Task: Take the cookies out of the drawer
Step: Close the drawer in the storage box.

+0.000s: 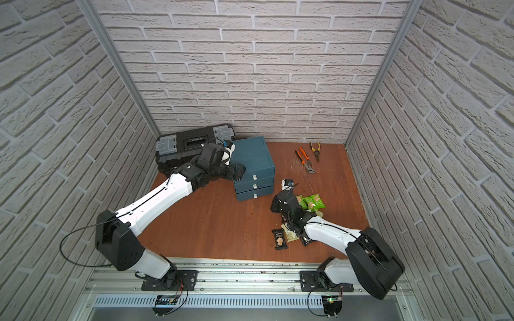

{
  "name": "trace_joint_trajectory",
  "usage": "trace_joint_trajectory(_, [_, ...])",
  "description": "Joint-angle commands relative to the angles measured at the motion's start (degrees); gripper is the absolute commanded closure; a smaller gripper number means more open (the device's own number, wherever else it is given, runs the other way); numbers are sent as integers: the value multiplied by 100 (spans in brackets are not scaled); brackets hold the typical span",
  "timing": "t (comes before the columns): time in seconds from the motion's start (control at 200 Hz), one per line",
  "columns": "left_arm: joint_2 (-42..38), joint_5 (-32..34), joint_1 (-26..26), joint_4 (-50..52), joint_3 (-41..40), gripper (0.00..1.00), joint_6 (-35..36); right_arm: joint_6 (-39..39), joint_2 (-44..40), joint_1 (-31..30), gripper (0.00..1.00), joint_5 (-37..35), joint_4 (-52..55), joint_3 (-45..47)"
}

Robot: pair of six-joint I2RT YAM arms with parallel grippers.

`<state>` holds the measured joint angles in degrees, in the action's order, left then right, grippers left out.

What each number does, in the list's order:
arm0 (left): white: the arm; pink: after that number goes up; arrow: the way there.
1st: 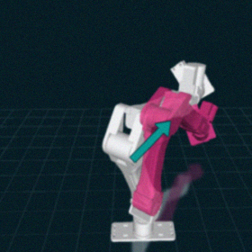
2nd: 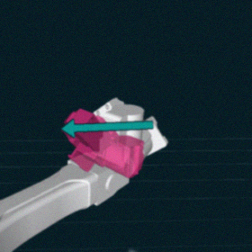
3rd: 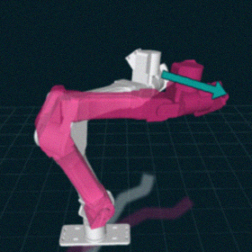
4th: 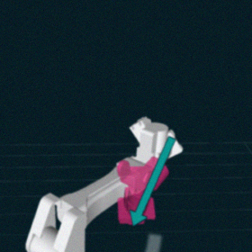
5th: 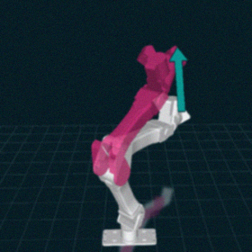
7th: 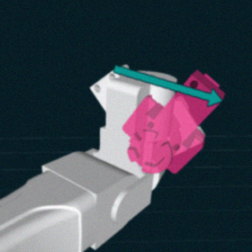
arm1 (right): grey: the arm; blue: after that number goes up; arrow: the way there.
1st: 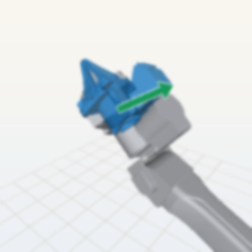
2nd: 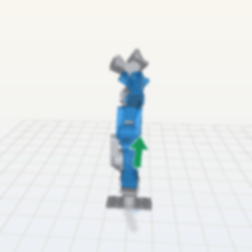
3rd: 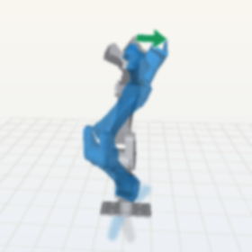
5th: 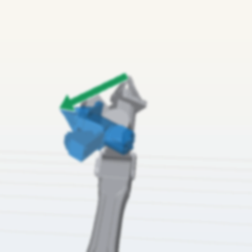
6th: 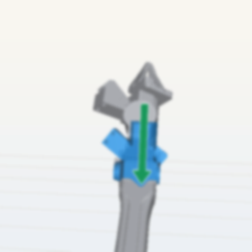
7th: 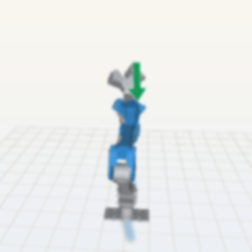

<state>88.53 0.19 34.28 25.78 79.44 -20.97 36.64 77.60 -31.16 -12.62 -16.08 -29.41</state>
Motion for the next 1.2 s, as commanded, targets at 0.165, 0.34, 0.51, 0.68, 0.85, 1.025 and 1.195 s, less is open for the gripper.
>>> trace_joint_trajectory(0.165, [295, -139, 124, 358, 106, 2, 101, 323, 1582, 248, 98, 1255, -1983, -394])
trace_joint_trajectory(0.34, [349, -187, 127, 289, 49, 2, 65, 496, 2234, 337, 98, 1175, -2311, -726])
trace_joint_trajectory(0.51, [400, -246, 140, 239, -7, 1, 15, 723, 2907, 408, 98, 1214, -2770, -1002])
trace_joint_trajectory(0.68, [397, -234, 165, 268, -17, 2, 64, 840, 2936, 417, 97, 1314, -3341, -822])
trace_joint_trajectory(0.85, [276, 234, 308, 504, 169, 2, 226, 414, 1885, 343, 63, 1088, -2122, -741])
trace_joint_trajectory(1.025, [-160, 1448, 613, 607, 185, 1, 469, 23, 448, 198, 42, -18, -13, -760])
trace_joint_trajectory(1.195, [-1095, 3008, 645, 48, -517, 2, 988, -377, -562, 198, 34, -1346, 1677, -849])
